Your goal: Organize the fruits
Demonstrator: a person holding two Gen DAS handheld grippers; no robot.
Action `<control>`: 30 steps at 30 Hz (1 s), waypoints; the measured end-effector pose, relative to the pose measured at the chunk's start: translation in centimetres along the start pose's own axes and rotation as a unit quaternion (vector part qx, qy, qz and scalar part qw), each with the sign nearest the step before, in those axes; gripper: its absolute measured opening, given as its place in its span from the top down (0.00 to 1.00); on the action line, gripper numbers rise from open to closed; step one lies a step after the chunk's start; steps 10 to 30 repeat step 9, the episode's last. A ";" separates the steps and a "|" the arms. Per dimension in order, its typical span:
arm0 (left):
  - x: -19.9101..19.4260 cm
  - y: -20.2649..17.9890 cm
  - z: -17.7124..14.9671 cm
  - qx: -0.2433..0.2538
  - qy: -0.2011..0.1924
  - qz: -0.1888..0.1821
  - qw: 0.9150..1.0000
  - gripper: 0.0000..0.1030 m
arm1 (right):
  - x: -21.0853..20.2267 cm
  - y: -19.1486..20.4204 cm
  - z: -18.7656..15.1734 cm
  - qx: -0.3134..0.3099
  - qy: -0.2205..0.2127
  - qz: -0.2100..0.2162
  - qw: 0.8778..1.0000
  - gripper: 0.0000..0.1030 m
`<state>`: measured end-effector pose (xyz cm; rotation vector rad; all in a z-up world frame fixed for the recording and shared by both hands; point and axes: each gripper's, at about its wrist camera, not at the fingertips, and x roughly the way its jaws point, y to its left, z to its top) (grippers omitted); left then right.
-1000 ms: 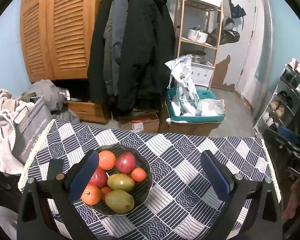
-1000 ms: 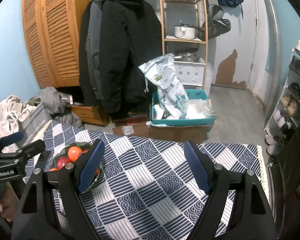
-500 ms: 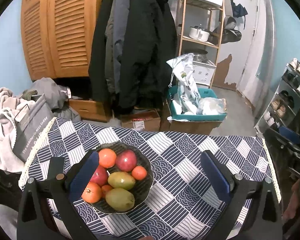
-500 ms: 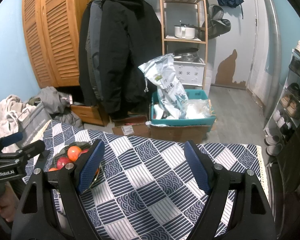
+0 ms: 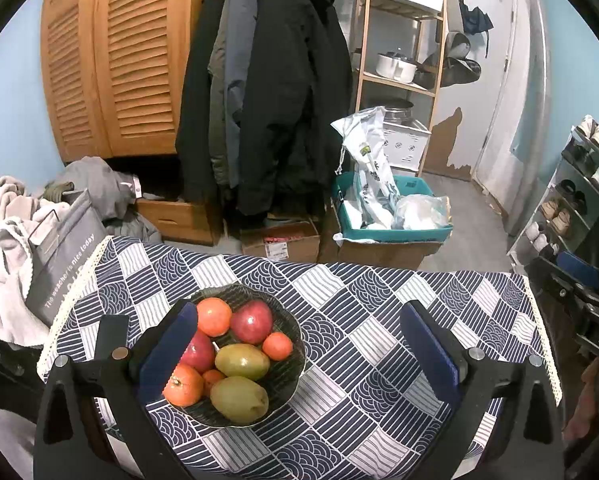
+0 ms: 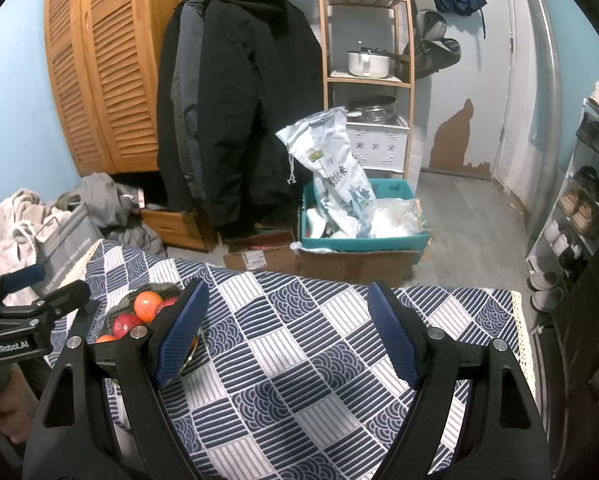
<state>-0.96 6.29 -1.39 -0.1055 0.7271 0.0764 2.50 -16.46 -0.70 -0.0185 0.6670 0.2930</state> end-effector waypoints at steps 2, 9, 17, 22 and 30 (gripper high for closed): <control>0.0 -0.1 0.1 0.002 0.000 0.001 1.000 0.01 | 0.0 0.0 0.0 0.000 0.000 0.000 1.000 0.22; 0.0 -0.2 0.1 0.000 0.002 0.000 1.000 0.01 | 0.0 -0.1 0.0 0.000 0.001 0.000 1.000 0.22; 0.0 -0.2 0.1 0.000 0.002 0.000 1.000 0.01 | 0.0 -0.1 0.0 0.000 0.001 0.000 1.000 0.22; 0.0 -0.2 0.1 0.000 0.002 0.000 1.000 0.01 | 0.0 -0.1 0.0 0.000 0.001 0.000 1.000 0.22; 0.0 -0.2 0.1 0.000 0.002 0.000 1.000 0.01 | 0.0 -0.1 0.0 0.000 0.001 0.000 1.000 0.22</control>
